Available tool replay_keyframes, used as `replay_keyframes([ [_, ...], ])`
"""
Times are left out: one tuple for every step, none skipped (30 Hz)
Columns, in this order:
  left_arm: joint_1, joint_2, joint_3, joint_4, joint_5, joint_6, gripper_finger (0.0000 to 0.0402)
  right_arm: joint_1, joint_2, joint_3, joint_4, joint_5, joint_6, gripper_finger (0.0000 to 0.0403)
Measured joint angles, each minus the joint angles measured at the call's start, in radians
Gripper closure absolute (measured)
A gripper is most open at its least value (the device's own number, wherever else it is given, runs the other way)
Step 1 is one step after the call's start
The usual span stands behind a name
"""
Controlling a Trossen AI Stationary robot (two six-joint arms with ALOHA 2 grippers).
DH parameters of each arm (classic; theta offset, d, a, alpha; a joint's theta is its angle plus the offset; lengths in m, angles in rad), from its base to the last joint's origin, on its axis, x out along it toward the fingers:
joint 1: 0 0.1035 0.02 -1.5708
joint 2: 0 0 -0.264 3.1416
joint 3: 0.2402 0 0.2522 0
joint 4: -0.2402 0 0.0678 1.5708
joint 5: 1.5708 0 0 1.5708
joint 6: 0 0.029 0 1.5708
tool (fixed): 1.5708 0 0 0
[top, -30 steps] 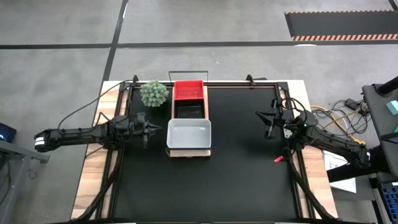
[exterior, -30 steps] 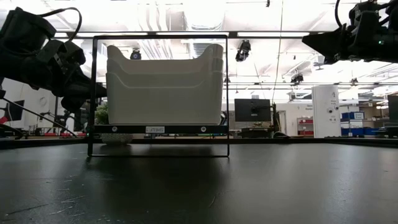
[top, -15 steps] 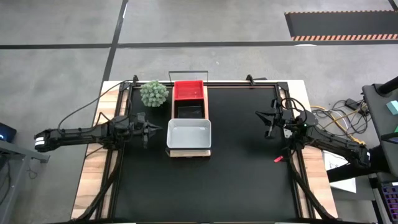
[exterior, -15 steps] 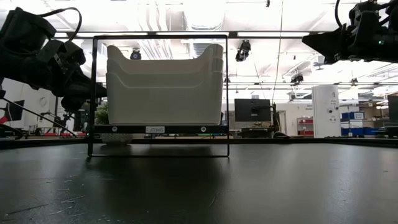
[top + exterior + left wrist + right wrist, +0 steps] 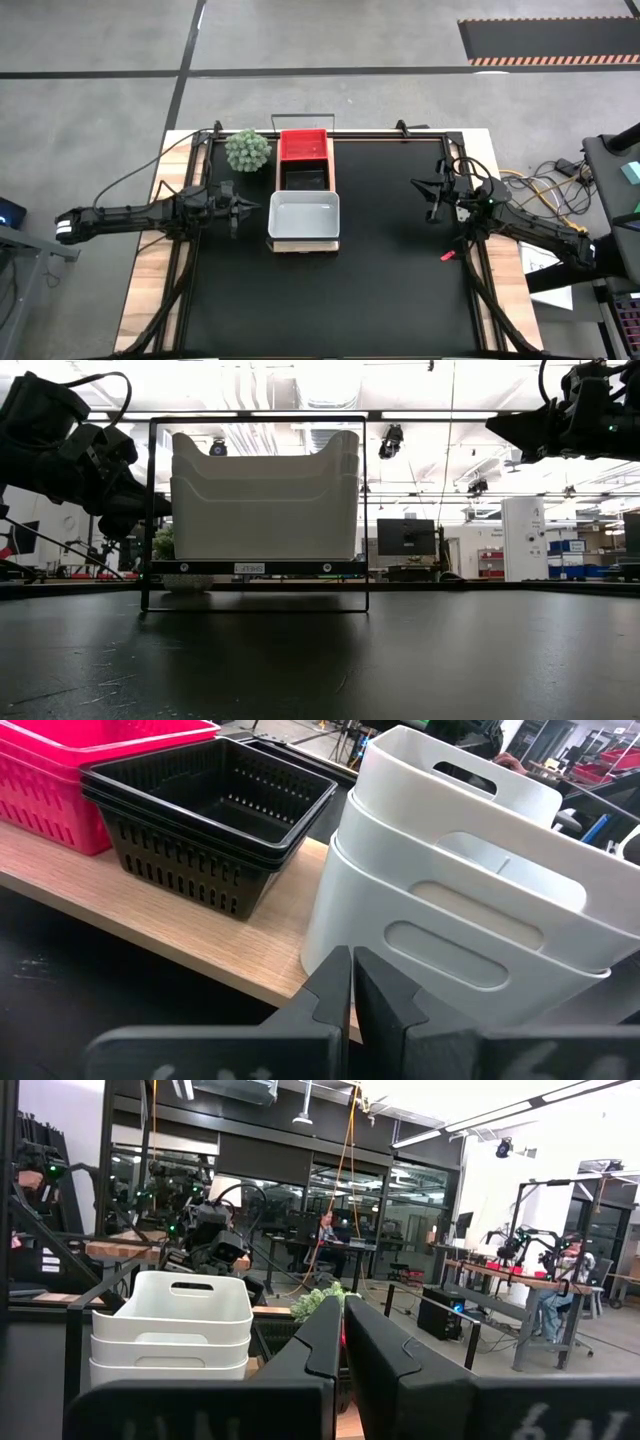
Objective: Stack baskets on shelf by color
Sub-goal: Return to Home Position
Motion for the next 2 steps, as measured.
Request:
replay_keyframes([
  [0.000,0.000,0.000,0.000,0.000,0.000,0.0402,0.000,0.000,0.000,0.000,0.000,0.000,0.0392],
  [0.000,0.000,0.000,0.000,0.000,0.000,0.0402,0.000,0.000,0.000,0.000,0.000,0.000,0.0392],
])
